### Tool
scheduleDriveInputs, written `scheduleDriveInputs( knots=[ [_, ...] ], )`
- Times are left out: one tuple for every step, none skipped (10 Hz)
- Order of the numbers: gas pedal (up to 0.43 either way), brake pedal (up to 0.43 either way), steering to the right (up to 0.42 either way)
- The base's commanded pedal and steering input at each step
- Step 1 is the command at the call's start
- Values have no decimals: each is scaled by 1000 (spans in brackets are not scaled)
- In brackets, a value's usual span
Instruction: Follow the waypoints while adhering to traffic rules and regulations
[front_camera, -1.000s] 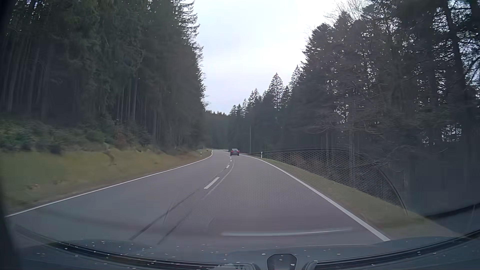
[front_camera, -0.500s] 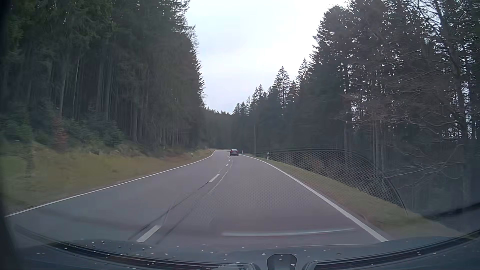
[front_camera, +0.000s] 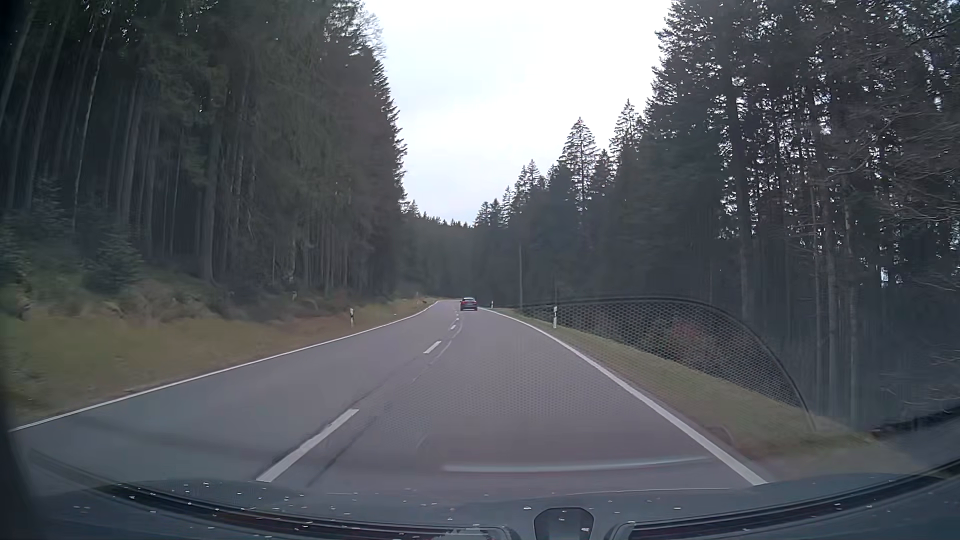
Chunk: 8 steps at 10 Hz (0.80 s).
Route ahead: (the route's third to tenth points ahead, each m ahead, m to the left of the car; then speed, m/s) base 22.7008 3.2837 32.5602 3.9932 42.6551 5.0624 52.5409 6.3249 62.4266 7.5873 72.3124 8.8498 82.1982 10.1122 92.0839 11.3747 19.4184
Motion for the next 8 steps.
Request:
scheduleDriveInputs(
  knots=[
    [358, 0, -16],
    [370, 0, -16],
    [378, 0, -16],
    [398, 0, -16],
    [449, 0, -16],
    [480, 0, -16],
    [480, 0, -16],
    [480, 0, -17]
  ],
)
